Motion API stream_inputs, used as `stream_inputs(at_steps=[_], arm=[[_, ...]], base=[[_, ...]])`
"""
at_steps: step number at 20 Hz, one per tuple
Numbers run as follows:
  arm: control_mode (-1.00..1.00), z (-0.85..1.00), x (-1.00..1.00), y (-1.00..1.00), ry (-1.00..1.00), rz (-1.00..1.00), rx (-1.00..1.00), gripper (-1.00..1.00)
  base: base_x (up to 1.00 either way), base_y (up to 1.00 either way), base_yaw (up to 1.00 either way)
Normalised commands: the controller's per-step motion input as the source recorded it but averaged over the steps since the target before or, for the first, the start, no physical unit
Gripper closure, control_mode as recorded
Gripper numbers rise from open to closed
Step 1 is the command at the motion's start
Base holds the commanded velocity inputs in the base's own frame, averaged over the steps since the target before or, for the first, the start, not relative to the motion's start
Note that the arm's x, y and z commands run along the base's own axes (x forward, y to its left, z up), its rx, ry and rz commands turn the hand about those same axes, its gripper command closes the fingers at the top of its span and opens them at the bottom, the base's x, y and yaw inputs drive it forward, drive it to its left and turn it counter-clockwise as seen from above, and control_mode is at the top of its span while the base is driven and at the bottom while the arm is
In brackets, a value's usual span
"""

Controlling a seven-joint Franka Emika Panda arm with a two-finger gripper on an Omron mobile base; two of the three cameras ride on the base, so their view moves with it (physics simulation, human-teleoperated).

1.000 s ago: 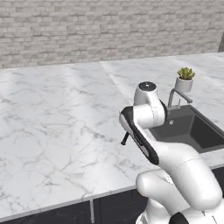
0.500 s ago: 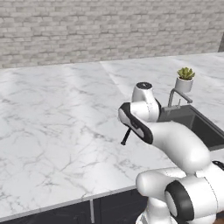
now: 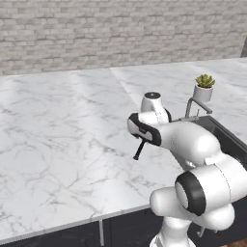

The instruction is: Grab the spray bottle from the cabinet, then place it next to the cutting board for sanitizing. Then grab the dish brush from the countertop next to the sink and place it next to the cutting board.

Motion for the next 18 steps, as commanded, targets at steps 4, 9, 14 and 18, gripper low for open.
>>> stream_inputs(at_steps=[4,9,14,18], arm=[[-1.00,-0.31,0.26,0.00,0.07,0.00,0.00,-1.00],[-1.00,-0.31,0.30,0.00,0.09,0.00,0.00,-1.00],[-1.00,-0.32,0.28,0.00,0.08,0.00,0.00,-1.00],[-1.00,-0.27,0.23,0.00,0.05,0.00,0.00,-1.00]], base=[[0.00,0.00,0.00],[0.00,0.00,0.00],[0.00,0.00,0.00],[0.00,0.00,0.00]])
